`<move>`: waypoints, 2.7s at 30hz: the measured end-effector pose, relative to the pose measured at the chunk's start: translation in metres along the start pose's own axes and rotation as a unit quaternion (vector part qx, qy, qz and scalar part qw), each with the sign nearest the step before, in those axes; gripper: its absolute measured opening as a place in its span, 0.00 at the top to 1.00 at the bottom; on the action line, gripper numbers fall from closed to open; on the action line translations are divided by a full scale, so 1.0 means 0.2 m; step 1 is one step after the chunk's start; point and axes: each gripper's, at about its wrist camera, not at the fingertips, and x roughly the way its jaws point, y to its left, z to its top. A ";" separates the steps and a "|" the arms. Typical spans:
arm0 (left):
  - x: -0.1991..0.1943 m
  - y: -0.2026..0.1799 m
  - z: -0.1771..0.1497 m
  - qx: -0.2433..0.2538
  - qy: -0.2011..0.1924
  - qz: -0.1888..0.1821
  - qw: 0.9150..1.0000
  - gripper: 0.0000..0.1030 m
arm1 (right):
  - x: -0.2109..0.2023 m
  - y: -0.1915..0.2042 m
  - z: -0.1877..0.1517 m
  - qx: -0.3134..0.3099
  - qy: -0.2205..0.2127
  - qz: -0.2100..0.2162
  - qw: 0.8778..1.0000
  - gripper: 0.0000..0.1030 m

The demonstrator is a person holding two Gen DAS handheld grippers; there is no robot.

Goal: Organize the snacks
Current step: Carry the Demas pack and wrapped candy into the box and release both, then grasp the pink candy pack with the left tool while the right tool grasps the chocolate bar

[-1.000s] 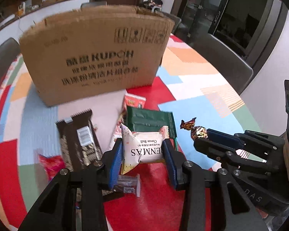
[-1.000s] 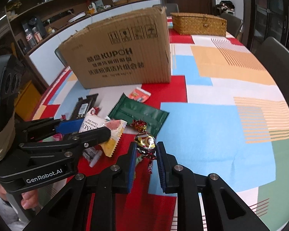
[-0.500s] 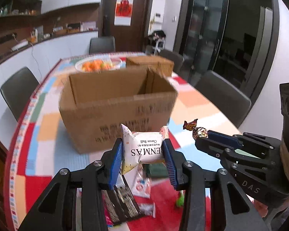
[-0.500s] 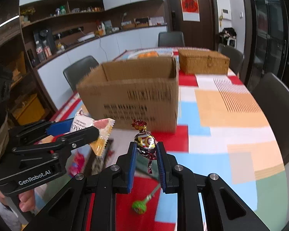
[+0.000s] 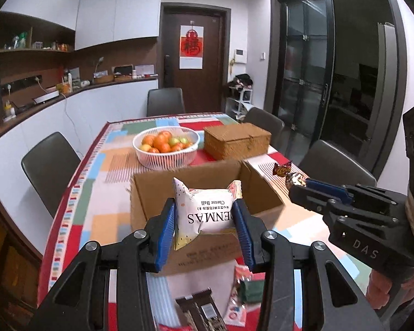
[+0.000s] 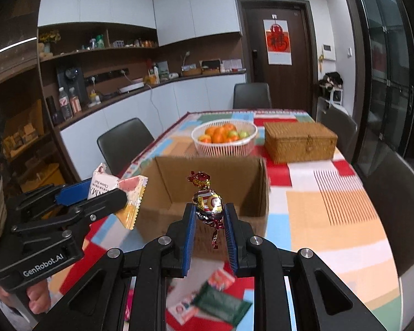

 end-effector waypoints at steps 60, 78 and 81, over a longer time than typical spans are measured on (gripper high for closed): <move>-0.19 0.13 -0.57 0.031 0.120 0.076 0.989 0.31 | 0.13 0.32 -0.37 -0.033 0.103 0.081 0.991 0.50; 0.03 0.20 -0.90 -0.014 0.196 0.035 0.980 0.32 | 0.41 0.29 -0.76 0.019 0.230 0.093 0.969 0.50; 0.07 0.22 -0.92 -0.025 0.200 0.024 0.979 0.32 | 0.46 0.27 -0.79 0.043 0.247 0.092 0.964 0.50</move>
